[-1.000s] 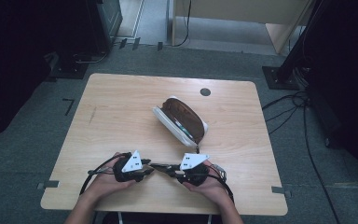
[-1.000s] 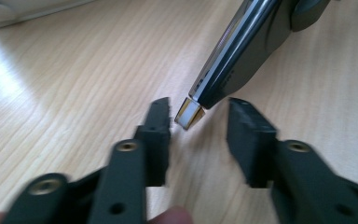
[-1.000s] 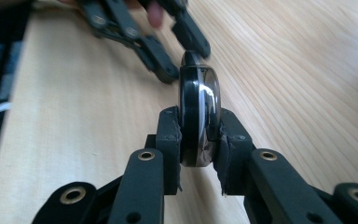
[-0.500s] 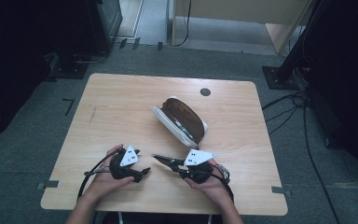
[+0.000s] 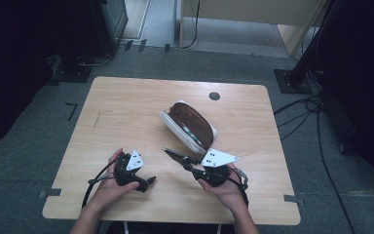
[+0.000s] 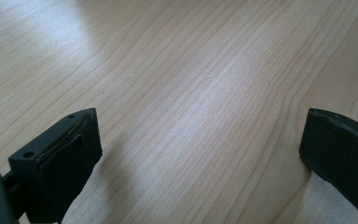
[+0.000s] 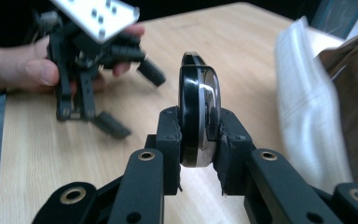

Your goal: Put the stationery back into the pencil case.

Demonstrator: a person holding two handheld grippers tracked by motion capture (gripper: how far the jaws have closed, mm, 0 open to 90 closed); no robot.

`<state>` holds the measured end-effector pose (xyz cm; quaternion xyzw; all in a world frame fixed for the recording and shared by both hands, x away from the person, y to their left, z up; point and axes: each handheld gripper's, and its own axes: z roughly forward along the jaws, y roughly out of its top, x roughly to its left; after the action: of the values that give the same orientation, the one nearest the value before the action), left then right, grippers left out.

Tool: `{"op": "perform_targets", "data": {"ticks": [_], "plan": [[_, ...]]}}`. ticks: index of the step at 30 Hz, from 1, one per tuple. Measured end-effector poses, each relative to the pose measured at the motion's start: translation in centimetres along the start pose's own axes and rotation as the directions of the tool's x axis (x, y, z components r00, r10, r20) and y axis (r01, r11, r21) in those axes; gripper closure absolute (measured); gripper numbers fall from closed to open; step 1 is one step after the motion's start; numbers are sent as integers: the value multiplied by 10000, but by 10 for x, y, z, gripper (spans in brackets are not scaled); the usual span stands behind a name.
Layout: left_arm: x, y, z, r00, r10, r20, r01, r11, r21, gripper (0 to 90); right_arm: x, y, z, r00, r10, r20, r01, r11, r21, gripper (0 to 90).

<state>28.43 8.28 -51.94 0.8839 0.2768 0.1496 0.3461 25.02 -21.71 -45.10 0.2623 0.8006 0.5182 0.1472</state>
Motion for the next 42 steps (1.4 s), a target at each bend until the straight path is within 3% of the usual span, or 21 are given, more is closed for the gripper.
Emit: {"op": "perform_targets", "data": {"ticks": [5,9,11,15,18,21,25,29,30,32,36,42], "plan": [[-1,-1,-1,9993,-51,-371,50,10000,-35,0,-6,16,-7,9995,-89,304,98,9995,-300,739],[2,-1,-3,9981,-350,-512,351,9994,15,0,-11,29,-11,9982,-71,602,101,9987,-502,739],[5,-2,-6,9976,-459,-516,461,9989,42,0,-14,34,-13,9972,-25,749,70,9982,-600,739],[17,-9,-13,9928,-756,-932,768,9970,92,0,-19,41,-15,9953,-12,967,77,9978,-666,739],[27,-15,-20,9866,-1032,-1260,1058,9943,145,0,-24,46,-18,9923,55,1235,37,9972,-743,739],[35,-21,-25,9756,-1142,-1876,1217,9921,289,0,-30,50,-21,9888,205,1479,-70,9958,-911,739],[49,-30,-31,9640,-1657,-2082,1770,9835,369,0,-41,51,-23,9820,715,1749,-517,9920,-1155,739],[59,-39,-38,9438,-2241,-2427,2386,9706,317,0,-55,45,-16,9668,1100,2305,-914,9917,-899,738],[61,-42,-40,9361,-2476,-2500,2619,9648,250,0,-56,44,-15,9652,1174,2339,-1002,9914,-842,739],[64,-48,-44,9303,-2737,-2444,2859,9581,153,0,-63,39,-9,9577,1258,2587,-1149,9917,-569,739],[69,-55,-47,9243,-3109,-2215,3188,9478,-2,0,-73,29,3,9488,1442,2811,-1456,9892,-157,738],[71,-55,-47,9206,-3163,-2290,3253,9456,19,0,-80,21,22,9410,1436,3065,-1693,9838,587,738]]}}
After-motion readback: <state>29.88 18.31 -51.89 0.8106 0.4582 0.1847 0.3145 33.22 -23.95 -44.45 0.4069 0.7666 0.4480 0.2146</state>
